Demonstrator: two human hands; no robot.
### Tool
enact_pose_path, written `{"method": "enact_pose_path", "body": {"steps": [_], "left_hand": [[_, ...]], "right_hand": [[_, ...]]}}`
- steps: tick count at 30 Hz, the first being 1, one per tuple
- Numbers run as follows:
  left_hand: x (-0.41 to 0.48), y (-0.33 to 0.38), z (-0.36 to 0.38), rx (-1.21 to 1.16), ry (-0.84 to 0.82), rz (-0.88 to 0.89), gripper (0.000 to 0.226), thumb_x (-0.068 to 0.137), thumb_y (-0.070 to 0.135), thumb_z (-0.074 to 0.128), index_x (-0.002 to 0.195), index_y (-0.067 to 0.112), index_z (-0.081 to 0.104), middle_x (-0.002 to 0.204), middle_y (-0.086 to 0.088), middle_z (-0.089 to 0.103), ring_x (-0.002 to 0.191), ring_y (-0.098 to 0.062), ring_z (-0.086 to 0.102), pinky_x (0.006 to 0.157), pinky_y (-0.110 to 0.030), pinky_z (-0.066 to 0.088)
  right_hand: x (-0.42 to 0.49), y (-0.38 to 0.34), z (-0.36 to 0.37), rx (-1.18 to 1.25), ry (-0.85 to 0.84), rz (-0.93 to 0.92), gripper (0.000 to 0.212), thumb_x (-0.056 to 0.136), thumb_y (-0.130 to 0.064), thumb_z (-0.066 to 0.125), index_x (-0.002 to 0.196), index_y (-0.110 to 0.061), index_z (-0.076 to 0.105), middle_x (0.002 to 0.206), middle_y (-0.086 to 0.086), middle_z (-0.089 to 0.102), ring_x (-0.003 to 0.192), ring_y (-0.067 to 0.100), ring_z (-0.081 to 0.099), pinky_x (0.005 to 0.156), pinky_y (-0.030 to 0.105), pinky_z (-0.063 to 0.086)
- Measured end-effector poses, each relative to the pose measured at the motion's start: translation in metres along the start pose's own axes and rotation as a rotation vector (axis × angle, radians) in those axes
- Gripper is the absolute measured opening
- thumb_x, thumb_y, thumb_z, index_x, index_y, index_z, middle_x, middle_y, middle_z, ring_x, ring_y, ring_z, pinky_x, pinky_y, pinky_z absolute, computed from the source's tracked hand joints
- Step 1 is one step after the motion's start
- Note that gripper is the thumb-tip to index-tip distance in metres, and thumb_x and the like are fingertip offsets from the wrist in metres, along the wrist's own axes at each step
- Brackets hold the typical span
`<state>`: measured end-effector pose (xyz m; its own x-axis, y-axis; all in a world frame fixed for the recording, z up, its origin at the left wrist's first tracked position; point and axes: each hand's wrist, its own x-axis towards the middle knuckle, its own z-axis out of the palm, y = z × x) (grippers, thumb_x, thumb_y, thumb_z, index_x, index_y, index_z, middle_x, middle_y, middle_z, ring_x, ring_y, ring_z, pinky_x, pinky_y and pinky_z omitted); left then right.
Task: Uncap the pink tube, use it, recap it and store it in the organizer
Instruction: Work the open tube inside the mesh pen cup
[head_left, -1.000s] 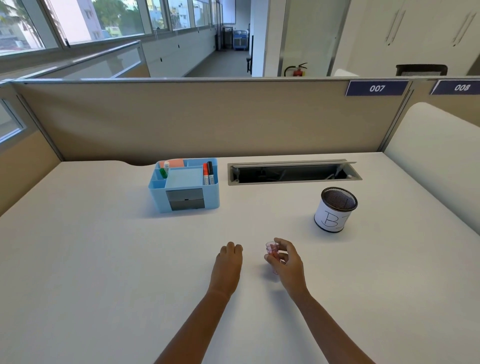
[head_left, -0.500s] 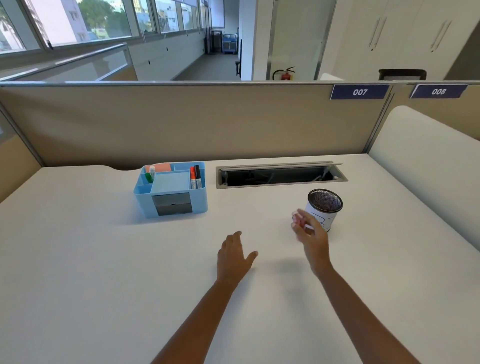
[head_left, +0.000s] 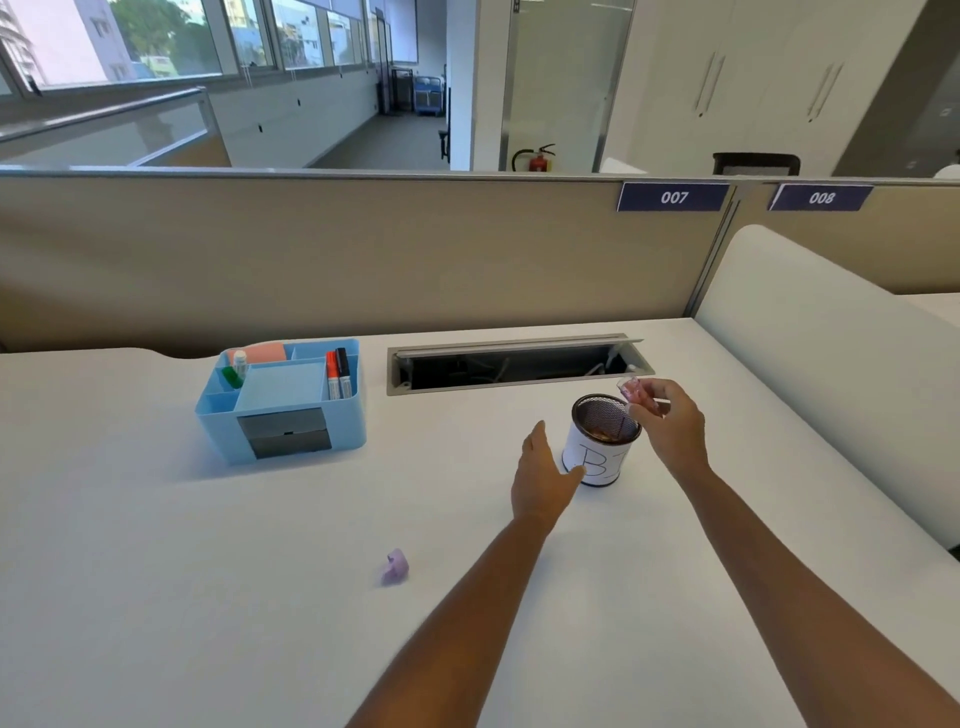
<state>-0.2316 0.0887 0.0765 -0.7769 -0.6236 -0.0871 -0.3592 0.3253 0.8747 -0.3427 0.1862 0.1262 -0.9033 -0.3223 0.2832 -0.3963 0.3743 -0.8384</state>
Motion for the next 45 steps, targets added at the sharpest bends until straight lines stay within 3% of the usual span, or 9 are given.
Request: {"method": "enact_pose_path", "body": {"steps": [4,11,17,27,35,39,42,45], "left_hand": [[0.014,0.003,0.014,0.037,-0.007,0.07,0.079,0.084,0.025,0.062,0.142,0.019,0.01,0.155,-0.005,0.016,0.14,-0.024,0.023,0.112,-0.039,0.029],[0.043,0.012,0.029,0.069,-0.046,0.182,0.089,0.078,0.031,0.069,0.142,0.02,0.007,0.155,-0.007,0.015,0.142,-0.024,0.018,0.113,-0.043,0.029],[0.058,0.016,0.037,-0.004,-0.101,0.141,0.108,0.068,0.036,0.078,0.142,0.017,0.003,0.153,-0.007,0.019,0.138,-0.025,0.026,0.109,-0.042,0.034],[0.061,0.004,0.046,-0.14,-0.042,0.158,0.085,0.069,0.031,0.078,0.135,0.015,0.026,0.139,-0.008,0.041,0.128,-0.024,0.04,0.103,-0.037,0.041],[0.065,0.005,0.046,-0.131,-0.045,0.159,0.083,0.068,0.026,0.079,0.132,0.014,0.028,0.137,-0.011,0.043,0.125,-0.024,0.041,0.097,-0.026,0.039],[0.065,0.005,0.045,-0.118,-0.049,0.163,0.082,0.068,0.027,0.079,0.131,0.014,0.029,0.137,-0.011,0.043,0.125,-0.024,0.042,0.096,-0.026,0.039],[0.066,0.006,0.044,-0.097,-0.062,0.151,0.083,0.069,0.027,0.077,0.133,0.014,0.026,0.139,-0.011,0.041,0.127,-0.025,0.039,0.102,-0.033,0.04],[0.066,0.007,0.044,-0.086,-0.065,0.145,0.084,0.071,0.028,0.076,0.134,0.014,0.024,0.141,-0.011,0.039,0.129,-0.025,0.038,0.104,-0.034,0.039]], "right_hand": [[0.011,0.009,-0.004,-0.06,-0.049,0.001,0.028,0.081,-0.001,0.063,0.108,0.0,0.06,0.11,0.02,0.066,0.098,0.033,0.06,0.072,0.026,0.041],[0.025,0.025,-0.001,-0.18,-0.125,-0.005,0.031,0.082,-0.002,0.064,0.112,-0.001,0.059,0.117,0.019,0.063,0.106,0.033,0.057,0.082,0.029,0.045],[0.03,0.03,-0.001,-0.282,-0.189,-0.06,0.035,0.078,0.004,0.065,0.112,0.0,0.059,0.116,0.021,0.062,0.107,0.033,0.056,0.088,0.034,0.048],[0.035,0.02,-0.006,-0.524,-0.338,-0.185,0.035,0.084,0.0,0.057,0.118,-0.004,0.058,0.12,0.02,0.059,0.111,0.032,0.053,0.094,0.035,0.045],[0.039,-0.002,-0.005,-0.937,-0.45,-0.381,0.036,0.091,-0.023,0.052,0.126,-0.014,0.051,0.132,0.009,0.052,0.122,0.025,0.044,0.098,0.033,0.043],[0.039,-0.009,-0.004,-1.037,-0.476,-0.466,0.035,0.092,-0.017,0.052,0.126,-0.014,0.051,0.133,0.009,0.049,0.124,0.024,0.04,0.099,0.032,0.042],[0.038,-0.015,-0.003,-1.026,-0.492,-0.418,0.036,0.089,-0.016,0.056,0.125,-0.012,0.052,0.13,0.012,0.051,0.122,0.025,0.041,0.098,0.032,0.044],[0.037,-0.021,-0.001,-0.85,-0.496,-0.163,0.043,0.083,-0.008,0.064,0.123,-0.006,0.049,0.128,0.018,0.054,0.118,0.03,0.049,0.094,0.036,0.047]]}}
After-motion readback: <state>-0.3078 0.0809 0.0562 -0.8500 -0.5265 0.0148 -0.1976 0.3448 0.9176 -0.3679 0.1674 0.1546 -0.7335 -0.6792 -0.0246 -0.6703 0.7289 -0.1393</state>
